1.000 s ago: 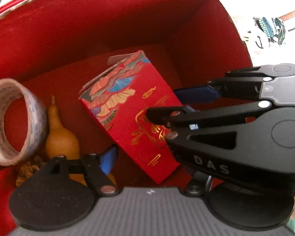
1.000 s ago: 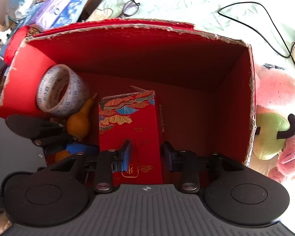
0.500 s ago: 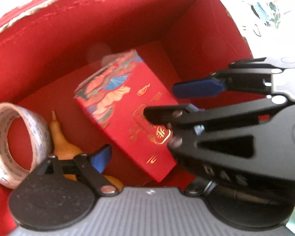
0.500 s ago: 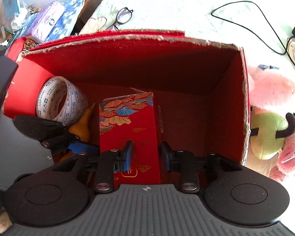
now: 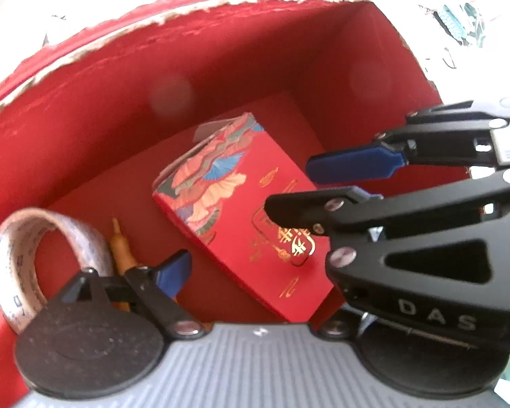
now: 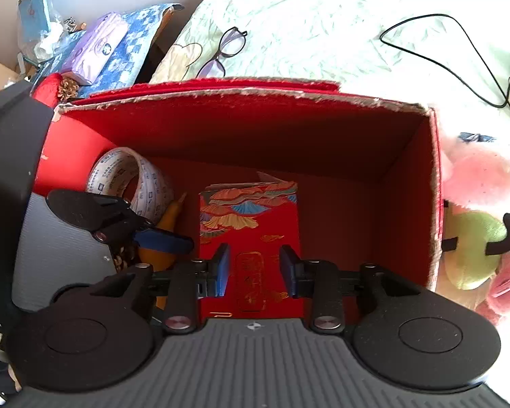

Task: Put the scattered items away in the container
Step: 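Lower the carton into the box beside the gourd and open the right gripper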

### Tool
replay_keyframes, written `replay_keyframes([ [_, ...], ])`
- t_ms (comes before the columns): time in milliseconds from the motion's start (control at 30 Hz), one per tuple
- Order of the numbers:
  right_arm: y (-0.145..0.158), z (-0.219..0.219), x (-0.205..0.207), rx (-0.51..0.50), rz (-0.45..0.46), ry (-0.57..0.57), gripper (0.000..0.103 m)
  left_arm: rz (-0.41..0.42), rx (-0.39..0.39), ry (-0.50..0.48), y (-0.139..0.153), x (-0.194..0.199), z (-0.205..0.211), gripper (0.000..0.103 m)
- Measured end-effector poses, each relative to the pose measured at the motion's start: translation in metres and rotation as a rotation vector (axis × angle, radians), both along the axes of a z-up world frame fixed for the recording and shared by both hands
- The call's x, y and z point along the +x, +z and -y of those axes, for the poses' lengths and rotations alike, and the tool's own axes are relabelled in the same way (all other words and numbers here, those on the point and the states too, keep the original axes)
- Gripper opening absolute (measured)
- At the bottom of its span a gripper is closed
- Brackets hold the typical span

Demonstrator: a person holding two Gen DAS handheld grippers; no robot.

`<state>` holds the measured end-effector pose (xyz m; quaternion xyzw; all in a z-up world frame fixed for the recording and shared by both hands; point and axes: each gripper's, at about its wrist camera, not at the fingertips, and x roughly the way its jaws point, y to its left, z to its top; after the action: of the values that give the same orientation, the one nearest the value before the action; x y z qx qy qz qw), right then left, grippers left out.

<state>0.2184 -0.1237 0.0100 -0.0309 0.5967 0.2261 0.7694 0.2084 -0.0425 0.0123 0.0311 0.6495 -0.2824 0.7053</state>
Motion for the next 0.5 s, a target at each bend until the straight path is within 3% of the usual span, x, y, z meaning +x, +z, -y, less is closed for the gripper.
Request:
replay_keyframes([
  [333,0.016,0.015,0.006,0.030,0.035,-0.040,0.034,-0.022,-0.011,-0.048,-0.002,0.010,0.023,0.085],
  [500,0.016,0.023,0.006,0.033,0.033,-0.063,0.023,-0.026,-0.064,-0.072,-0.003,0.016,0.031,0.088],
])
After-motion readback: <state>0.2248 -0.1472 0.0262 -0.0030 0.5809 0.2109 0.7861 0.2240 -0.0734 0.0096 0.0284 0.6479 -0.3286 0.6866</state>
